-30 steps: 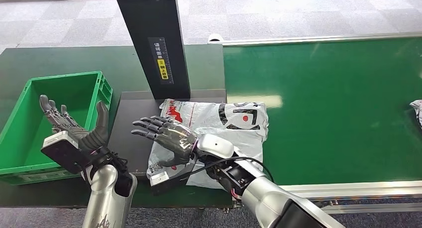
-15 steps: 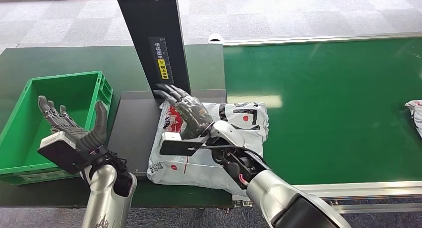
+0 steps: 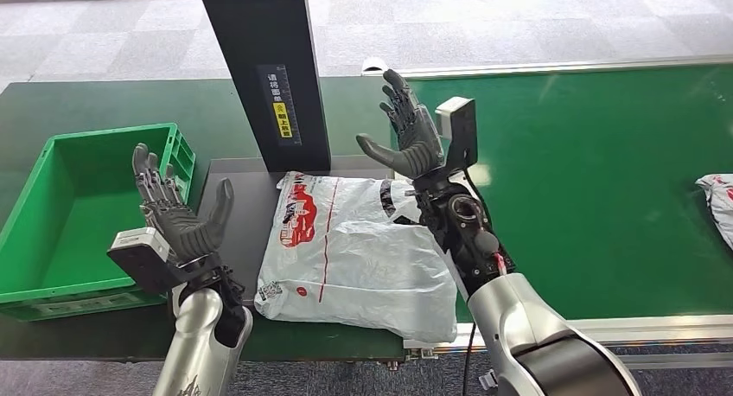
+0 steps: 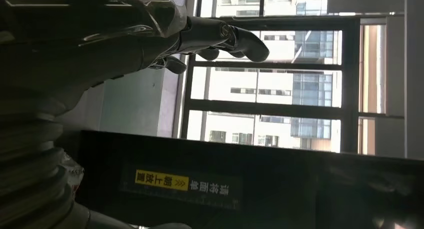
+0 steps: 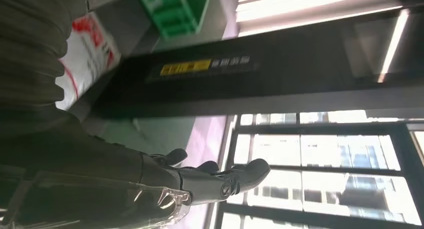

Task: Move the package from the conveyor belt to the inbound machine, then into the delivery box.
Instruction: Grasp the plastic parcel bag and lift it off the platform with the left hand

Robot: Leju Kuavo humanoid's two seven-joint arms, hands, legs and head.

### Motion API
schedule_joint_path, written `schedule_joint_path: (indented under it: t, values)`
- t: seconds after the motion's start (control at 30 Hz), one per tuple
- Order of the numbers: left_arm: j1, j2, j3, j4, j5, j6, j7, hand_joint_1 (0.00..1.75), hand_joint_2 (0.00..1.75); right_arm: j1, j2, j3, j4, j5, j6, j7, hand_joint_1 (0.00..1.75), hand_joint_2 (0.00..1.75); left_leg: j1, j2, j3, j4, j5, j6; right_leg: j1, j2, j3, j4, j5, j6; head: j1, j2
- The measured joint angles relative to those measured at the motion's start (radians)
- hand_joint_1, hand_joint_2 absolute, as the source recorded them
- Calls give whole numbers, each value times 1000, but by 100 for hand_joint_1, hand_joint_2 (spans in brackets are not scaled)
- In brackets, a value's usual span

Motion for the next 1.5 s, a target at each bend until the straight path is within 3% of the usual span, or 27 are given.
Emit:
schedule_joint_path:
  t: [0.03, 0.13, 0.33, 0.53, 0.83, 1.0, 1.13, 1.27, 1.37, 1.4, 1.5]
  values:
    - [0, 3, -10, 4, -11, -17, 6, 0, 175, 7, -6, -28, -12, -48, 31, 14, 0, 44, 0, 0, 0, 0, 0, 0, 0, 0, 0, 0, 0, 0, 0, 0]
    - [0, 15, -44, 14, -89, -52, 56, 0, 175, 28, -30, -92, -57, -85, -3, 25, 0, 175, 0, 0, -1, 0, 0, 0, 0, 0, 0, 0, 0, 0, 0, 0]
    - [-16, 32, -145, 62, -340, -147, 267, 0, 175, 97, -71, -107, -199, 48, -175, 59, 0, 175, -1, 0, -1, 0, 0, 1, -1, 0, -1, 0, 0, 0, 0, 0]
    - [-79, 17, -219, 199, -570, -143, 441, 0, 175, 140, -86, -107, -243, 139, -225, 113, 0, 175, -1, 1, -1, 0, -1, 1, -1, 1, -1, 0, 0, 0, 0, 0]
    - [-126, -12, -229, 333, -650, -136, 477, 0, 175, 163, -86, -109, -239, 165, -227, 120, 0, 175, 0, 1, -2, 0, -1, 1, -1, 1, -1, 0, 0, 0, 0, 0]
    - [-162, -13, -246, 416, -866, -139, 657, 0, 175, 164, -84, -109, -222, 201, -224, 140, 0, 175, -1, 1, -2, 0, -1, 1, -1, 0, -1, 0, 0, 0, 0, 0]
    - [-202, -17, -257, 529, -1004, -195, 724, 0, 175, 164, -71, -109, -188, 222, -212, 141, 0, 175, 0, 1, -2, 0, 0, 1, -1, 0, -1, 0, 0, 0, 0, 0]
    - [-231, -25, -263, 607, -1071, -306, 701, 0, 175, 156, -55, -109, -144, 254, -202, 160, 0, 175, 0, 0, -2, 0, 0, 1, -1, 0, -1, 0, 0, 0, 0, 0]
    - [-245, -30, -264, 632, -1089, -365, 666, 87, 175, 150, -49, -109, -116, 281, -210, 171, 0, 175, 0, 0, -2, 0, 0, 1, -1, -1, -1, 0, 0, 0, 0, 0]
    - [-246, -31, -264, 636, -1091, -373, 662, 124, 175, 150, -48, -109, -109, 286, -212, 174, 0, 175, 0, 0, -2, 0, 0, 1, -1, -1, -1, 0, 0, 0, 0, 0]
    - [-244, -34, -263, 640, -1097, -384, 658, 161, 175, 150, -46, -109, -95, 299, -213, 182, 0, 175, -1, 0, -2, 0, 0, 1, -1, -1, -1, 0, 0, 1, 0, 0]
